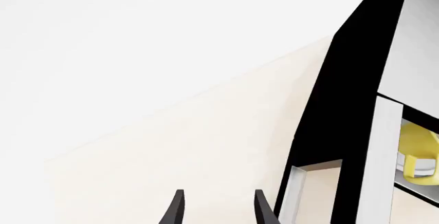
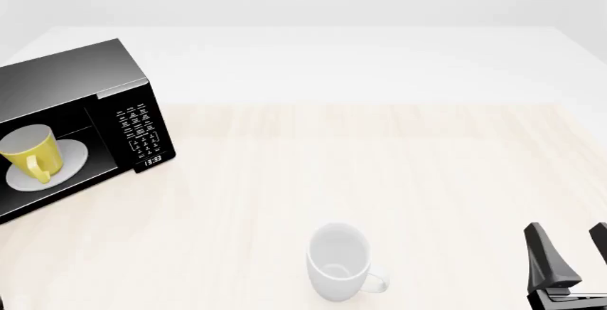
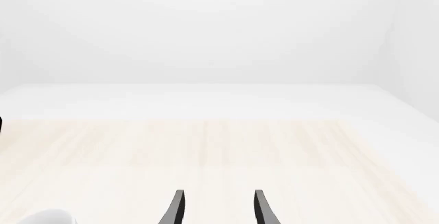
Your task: Put the yellow and white mug in the microwave and close it.
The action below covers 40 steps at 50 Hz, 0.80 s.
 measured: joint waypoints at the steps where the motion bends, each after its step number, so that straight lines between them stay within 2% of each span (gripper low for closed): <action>1: -0.003 0.002 0.000 -0.001 0.000 1.00 | 0.000 0.000 0.000 0.000 0.000 1.00; 40: -0.130 0.045 0.009 -0.028 -0.015 1.00 | 0.000 0.000 0.000 0.000 0.000 1.00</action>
